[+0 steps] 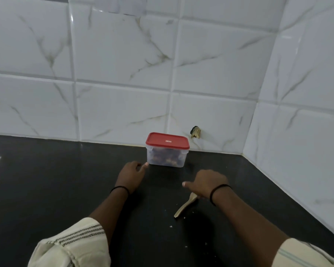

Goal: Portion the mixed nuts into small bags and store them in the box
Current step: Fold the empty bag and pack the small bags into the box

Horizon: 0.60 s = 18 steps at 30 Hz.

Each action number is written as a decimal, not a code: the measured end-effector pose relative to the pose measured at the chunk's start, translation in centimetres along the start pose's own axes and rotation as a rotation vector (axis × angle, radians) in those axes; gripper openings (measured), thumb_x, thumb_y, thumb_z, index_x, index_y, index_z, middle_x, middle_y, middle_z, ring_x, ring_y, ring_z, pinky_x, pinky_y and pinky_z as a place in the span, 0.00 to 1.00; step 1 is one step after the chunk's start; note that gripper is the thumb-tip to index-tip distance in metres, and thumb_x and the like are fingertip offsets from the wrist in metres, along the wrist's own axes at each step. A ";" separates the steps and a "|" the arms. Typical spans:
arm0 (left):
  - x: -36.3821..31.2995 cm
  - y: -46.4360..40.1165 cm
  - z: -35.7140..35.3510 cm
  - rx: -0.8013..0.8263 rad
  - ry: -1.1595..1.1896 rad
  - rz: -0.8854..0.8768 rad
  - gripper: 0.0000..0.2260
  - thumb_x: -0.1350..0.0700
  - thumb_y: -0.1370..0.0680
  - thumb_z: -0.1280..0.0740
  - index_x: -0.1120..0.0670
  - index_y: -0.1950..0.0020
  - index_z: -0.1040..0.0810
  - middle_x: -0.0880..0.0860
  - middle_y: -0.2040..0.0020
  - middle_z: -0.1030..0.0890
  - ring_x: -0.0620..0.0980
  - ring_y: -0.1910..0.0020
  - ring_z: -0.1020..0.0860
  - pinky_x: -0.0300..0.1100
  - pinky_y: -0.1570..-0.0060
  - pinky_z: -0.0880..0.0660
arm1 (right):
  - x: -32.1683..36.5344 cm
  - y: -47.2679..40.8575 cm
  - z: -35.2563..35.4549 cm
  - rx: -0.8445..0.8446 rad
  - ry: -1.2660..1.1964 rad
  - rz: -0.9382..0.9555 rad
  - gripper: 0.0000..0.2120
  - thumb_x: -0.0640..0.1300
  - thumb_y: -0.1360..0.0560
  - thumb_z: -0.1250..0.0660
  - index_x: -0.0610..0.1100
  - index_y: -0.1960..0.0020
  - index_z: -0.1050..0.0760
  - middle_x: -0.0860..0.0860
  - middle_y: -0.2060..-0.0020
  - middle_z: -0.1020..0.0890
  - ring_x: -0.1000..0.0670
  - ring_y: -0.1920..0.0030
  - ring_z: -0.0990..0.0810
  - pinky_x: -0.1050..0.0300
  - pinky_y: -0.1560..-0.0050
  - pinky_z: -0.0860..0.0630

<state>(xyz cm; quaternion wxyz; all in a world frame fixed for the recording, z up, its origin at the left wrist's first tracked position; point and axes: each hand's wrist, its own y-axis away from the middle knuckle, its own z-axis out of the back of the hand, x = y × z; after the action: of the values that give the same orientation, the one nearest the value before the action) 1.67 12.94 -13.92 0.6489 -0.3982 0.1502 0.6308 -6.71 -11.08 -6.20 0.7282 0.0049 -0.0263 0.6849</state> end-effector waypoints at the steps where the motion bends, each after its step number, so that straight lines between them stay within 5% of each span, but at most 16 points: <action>1: 0.2 0.2 0.0 0.015 -0.005 0.008 0.19 0.39 0.21 0.41 0.53 0.48 0.21 0.51 0.53 0.22 0.46 0.56 0.24 0.42 0.58 0.28 | 0.4 0.7 -0.2 0.075 -0.021 -0.015 0.26 0.68 0.25 0.39 0.46 0.65 0.23 0.51 0.66 0.17 0.51 0.62 0.18 0.54 0.48 0.20; 3: 0.6 0.4 0.1 0.033 -0.021 0.019 0.22 0.38 0.21 0.41 0.54 0.43 0.21 0.53 0.48 0.21 0.47 0.53 0.24 0.41 0.55 0.29 | 1.1 1.3 -1.1 0.172 -0.055 -0.056 0.25 0.65 0.27 0.35 0.46 0.70 0.25 0.51 0.70 0.18 0.51 0.67 0.19 0.54 0.47 0.19; 7: 0.4 1.5 0.8 0.032 -0.044 0.033 0.24 0.37 0.22 0.41 0.54 0.41 0.21 0.53 0.45 0.21 0.47 0.51 0.24 0.41 0.52 0.28 | 1.6 2.4 -2.0 0.129 -0.165 -0.104 0.13 0.55 0.30 0.31 0.45 0.64 0.21 0.50 0.61 0.14 0.47 0.57 0.14 0.54 0.49 0.18; 12: 0.4 1.4 0.7 0.039 -0.067 0.040 0.22 0.37 0.22 0.40 0.53 0.42 0.21 0.53 0.46 0.23 0.47 0.52 0.25 0.41 0.53 0.29 | 0.6 1.2 -2.5 0.021 -0.522 -0.187 0.12 0.46 0.22 0.38 0.40 0.59 0.23 0.47 0.69 0.14 0.46 0.68 0.14 0.56 0.66 0.20; 18: 0.9 0.5 0.2 0.006 -0.082 0.060 0.24 0.36 0.23 0.40 0.55 0.43 0.22 0.54 0.46 0.22 0.47 0.54 0.25 0.42 0.54 0.27 | -1.5 -3.7 -3.8 -0.221 -0.590 -0.297 0.12 0.51 0.24 0.34 0.43 0.49 0.22 0.46 0.55 0.17 0.44 0.54 0.18 0.49 0.52 0.20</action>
<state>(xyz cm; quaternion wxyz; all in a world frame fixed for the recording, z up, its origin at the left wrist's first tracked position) 1.26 13.64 -14.54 0.6364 -0.3652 0.1372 0.6655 -2.98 -12.67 -9.91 0.7771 0.1278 -0.3087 0.5334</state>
